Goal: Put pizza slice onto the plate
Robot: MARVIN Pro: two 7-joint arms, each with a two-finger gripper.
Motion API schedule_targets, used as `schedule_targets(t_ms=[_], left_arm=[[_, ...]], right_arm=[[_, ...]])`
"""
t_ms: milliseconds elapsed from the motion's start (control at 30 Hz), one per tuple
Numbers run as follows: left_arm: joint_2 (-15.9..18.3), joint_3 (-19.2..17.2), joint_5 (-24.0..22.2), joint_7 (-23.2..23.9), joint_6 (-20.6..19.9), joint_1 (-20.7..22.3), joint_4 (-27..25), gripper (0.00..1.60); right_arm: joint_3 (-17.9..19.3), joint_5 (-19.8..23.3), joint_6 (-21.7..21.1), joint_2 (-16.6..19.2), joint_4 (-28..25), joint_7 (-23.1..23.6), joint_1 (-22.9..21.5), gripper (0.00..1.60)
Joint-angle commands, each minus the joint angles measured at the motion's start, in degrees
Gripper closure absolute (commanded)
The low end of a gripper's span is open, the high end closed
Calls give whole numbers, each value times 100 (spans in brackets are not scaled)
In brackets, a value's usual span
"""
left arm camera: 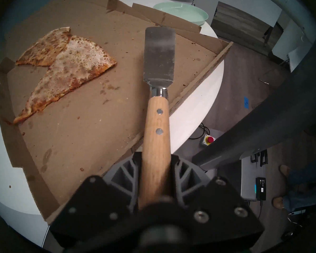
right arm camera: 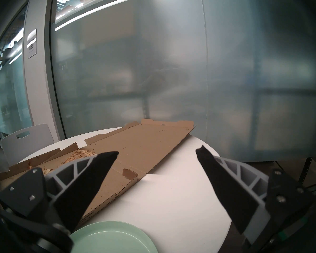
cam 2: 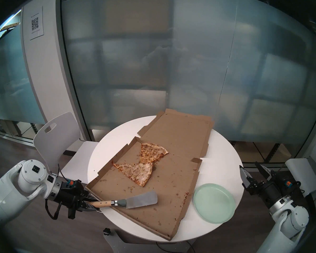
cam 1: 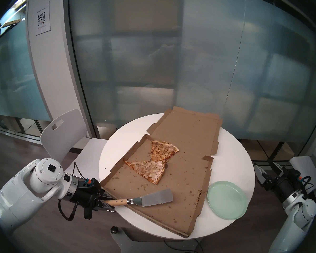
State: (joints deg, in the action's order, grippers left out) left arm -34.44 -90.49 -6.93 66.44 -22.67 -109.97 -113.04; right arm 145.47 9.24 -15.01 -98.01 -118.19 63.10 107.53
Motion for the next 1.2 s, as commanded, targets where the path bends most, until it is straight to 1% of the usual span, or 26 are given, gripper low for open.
schedule_targets(t_ms=[0,133,167,200,233,333,467,500,533,567,600,633,733,767,800,833,867,900,1000,1067,1133,1167], left_arm=[[156,95,38,166,-144,658,109,160],[196,170,94,277,-205,853,167,160],[201,241,112,322,-224,967,214,160],[208,203,129,322,-226,932,194,160],[228,297,134,396,-266,1081,234,160],[266,396,164,537,-334,1252,251,160],[299,624,270,686,-439,1544,299,160],[298,603,290,731,-445,1523,282,160],[291,704,303,776,-467,1652,331,160],[288,719,321,831,-484,1677,339,160],[280,813,340,874,-503,1798,383,160],[224,746,339,869,-523,1767,374,160],[205,947,410,1006,-589,2054,468,160],[171,862,455,1014,-584,1980,438,160],[175,1023,472,1074,-610,2176,516,160],[130,933,517,1061,-614,2115,485,160],[131,1056,531,1112,-641,2276,543,160],[94,991,575,1118,-645,2233,523,160],[58,1206,640,1259,-703,2506,638,160],[-2,1267,707,1283,-725,2549,677,160],[19,1527,729,1336,-752,2784,795,160],[-36,1424,798,1365,-744,2678,772,160]], right_arm=[[10,39,3,-5,-90,12,-18,0],[10,39,3,-5,-90,12,-18,0],[10,39,3,-5,-90,12,-18,0],[10,39,3,-5,-91,12,-18,0],[10,39,3,-5,-90,12,-18,0],[10,39,3,-5,-90,12,-18,0],[10,39,3,-5,-91,12,-18,0],[10,39,3,-5,-91,12,-18,0],[10,39,3,-5,-91,12,-18,0],[10,39,3,-5,-91,12,-17,0],[10,40,2,-6,-92,12,-17,0],[10,39,3,-6,-91,12,-18,0],[10,39,3,-5,-91,12,-18,0],[10,39,3,-5,-91,12,-18,0],[10,39,3,-5,-91,12,-18,0],[10,39,3,-5,-91,12,-18,0],[10,39,3,-5,-90,12,-18,0],[10,39,3,-5,-90,12,-18,0],[10,39,3,-5,-91,13,-18,0],[11,39,2,-6,-92,13,-18,0],[11,40,2,-7,-93,13,-18,0],[11,40,1,-7,-93,13,-18,0]])
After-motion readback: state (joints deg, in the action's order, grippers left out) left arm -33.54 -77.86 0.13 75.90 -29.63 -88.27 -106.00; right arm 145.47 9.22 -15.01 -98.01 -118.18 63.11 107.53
